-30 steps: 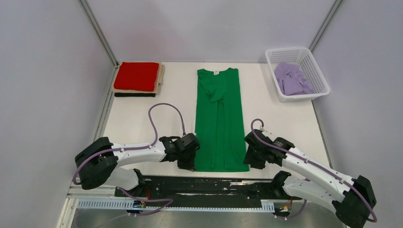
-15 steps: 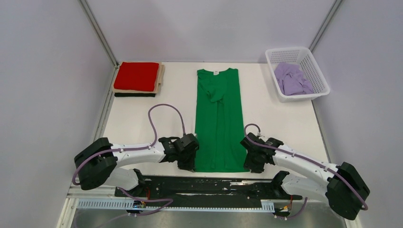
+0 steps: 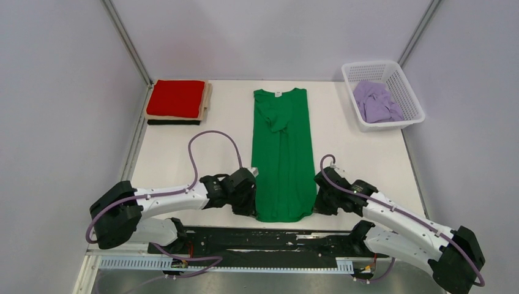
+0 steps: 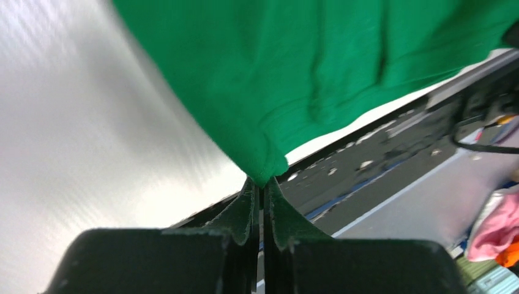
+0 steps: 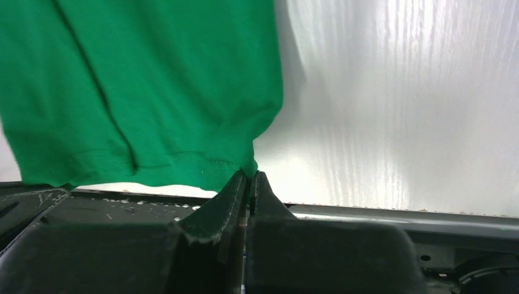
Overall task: Fold and stack the t-shirts
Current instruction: Grab the bottom of the folded rectangular tshirt with both arms, then fold the folded rectangular tshirt in 1/3 of the way
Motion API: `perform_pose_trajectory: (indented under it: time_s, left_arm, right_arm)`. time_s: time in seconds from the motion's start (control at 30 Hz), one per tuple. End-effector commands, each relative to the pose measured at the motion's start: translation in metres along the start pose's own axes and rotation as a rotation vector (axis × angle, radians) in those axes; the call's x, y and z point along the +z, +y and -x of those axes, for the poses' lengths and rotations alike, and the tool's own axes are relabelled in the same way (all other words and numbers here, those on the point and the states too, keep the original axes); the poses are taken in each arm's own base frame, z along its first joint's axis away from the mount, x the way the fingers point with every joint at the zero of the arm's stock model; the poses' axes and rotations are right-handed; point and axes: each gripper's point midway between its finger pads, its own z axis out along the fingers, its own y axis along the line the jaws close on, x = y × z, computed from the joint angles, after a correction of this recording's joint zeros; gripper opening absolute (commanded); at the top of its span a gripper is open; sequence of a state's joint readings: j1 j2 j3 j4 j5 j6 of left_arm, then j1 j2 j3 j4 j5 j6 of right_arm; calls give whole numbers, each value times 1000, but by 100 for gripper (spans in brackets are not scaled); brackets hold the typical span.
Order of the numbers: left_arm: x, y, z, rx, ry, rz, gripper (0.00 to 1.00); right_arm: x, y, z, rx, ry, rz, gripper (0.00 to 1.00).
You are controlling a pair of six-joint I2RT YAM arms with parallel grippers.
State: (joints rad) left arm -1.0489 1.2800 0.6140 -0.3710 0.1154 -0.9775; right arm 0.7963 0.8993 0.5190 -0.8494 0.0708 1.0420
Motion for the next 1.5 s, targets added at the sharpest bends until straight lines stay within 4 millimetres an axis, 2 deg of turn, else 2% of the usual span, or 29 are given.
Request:
perform_pose_trajectory:
  time_s: [0.0,0.27,0.5,0.8,0.93,1.13,1.47]
  left_arm:
    - [-15,-42,54,59,-130,-123,0]
    - [-26,-41,137,25,-268,-127,0]
    - [-24,-25,202,-14,-326,-87,0]
    - [-14,-12,270,-43,-364,-99,0]
    - [-11,-2,292,-57,-370,-105,0]
    - [-12,10,320,-52,-393,-101,0]
    - [3,36,349,-93,-381,-111,0]
  right_arm:
    - [-21,35,42,-29,-173,106,0]
    - [-30,66,104,-40,-331,105,0]
    - [-17,77,164,-36,-352,76,0]
    - [-5,84,241,-30,-394,64,0]
    - [6,88,265,-45,-392,64,0]
    - [25,87,287,-54,-372,42,0]
    - [49,84,317,-31,-361,30,0]
